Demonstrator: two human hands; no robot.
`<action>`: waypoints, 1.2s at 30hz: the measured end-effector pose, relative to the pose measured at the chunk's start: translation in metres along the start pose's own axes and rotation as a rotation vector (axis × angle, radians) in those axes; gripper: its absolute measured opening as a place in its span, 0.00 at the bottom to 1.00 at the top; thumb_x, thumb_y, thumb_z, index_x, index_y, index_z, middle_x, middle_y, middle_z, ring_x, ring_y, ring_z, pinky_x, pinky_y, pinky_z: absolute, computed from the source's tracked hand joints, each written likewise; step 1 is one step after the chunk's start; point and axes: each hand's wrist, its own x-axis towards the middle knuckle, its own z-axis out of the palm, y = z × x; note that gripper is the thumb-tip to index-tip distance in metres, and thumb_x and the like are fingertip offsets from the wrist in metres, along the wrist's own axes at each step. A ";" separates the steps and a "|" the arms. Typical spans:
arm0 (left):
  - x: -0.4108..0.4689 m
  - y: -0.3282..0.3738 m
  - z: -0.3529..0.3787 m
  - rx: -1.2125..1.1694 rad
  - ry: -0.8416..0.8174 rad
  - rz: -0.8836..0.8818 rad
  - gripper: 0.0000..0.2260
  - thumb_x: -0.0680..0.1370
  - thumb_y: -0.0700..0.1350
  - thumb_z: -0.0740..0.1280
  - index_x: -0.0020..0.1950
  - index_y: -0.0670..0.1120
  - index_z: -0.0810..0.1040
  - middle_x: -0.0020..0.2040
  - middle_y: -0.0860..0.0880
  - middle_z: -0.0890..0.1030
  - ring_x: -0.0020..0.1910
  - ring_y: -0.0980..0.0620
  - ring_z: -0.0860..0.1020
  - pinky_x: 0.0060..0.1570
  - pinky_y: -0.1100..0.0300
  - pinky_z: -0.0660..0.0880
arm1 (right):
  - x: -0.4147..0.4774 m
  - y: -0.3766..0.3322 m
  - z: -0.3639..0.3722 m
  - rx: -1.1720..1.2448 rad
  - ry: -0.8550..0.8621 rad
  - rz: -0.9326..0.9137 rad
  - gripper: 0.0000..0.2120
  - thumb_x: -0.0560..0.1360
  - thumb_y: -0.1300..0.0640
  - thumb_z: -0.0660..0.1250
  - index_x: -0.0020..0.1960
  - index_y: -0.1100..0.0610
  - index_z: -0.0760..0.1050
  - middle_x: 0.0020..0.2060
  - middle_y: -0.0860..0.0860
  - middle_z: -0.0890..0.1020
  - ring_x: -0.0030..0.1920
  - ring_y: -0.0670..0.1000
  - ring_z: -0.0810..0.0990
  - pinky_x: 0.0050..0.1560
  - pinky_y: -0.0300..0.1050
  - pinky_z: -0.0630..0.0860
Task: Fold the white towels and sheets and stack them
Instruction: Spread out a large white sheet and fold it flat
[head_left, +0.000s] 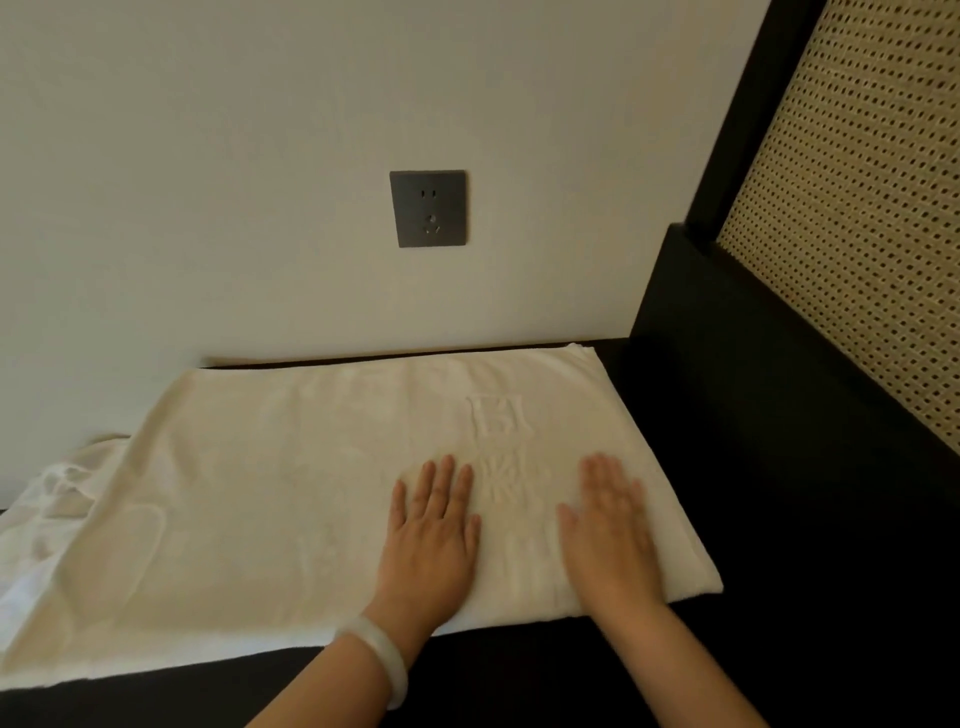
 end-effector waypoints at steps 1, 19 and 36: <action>0.000 0.000 0.000 -0.003 -0.007 -0.001 0.33 0.75 0.59 0.28 0.80 0.53 0.39 0.80 0.52 0.39 0.79 0.50 0.37 0.74 0.49 0.33 | -0.004 -0.020 0.006 0.014 -0.010 -0.102 0.31 0.84 0.45 0.44 0.80 0.59 0.38 0.80 0.54 0.42 0.79 0.51 0.38 0.76 0.49 0.30; -0.053 -0.073 -0.013 -0.049 -0.024 -0.158 0.27 0.81 0.54 0.37 0.80 0.49 0.38 0.80 0.50 0.37 0.77 0.49 0.32 0.75 0.48 0.30 | -0.015 -0.168 0.030 0.155 -0.091 -0.451 0.26 0.85 0.54 0.46 0.81 0.58 0.44 0.80 0.54 0.45 0.80 0.50 0.40 0.76 0.46 0.32; -0.113 -0.254 -0.044 -0.109 0.002 -0.696 0.27 0.83 0.57 0.40 0.80 0.52 0.37 0.80 0.49 0.37 0.79 0.48 0.36 0.76 0.44 0.36 | -0.020 -0.169 0.048 0.052 -0.086 -0.438 0.30 0.83 0.45 0.43 0.80 0.55 0.40 0.80 0.50 0.44 0.79 0.47 0.40 0.78 0.48 0.35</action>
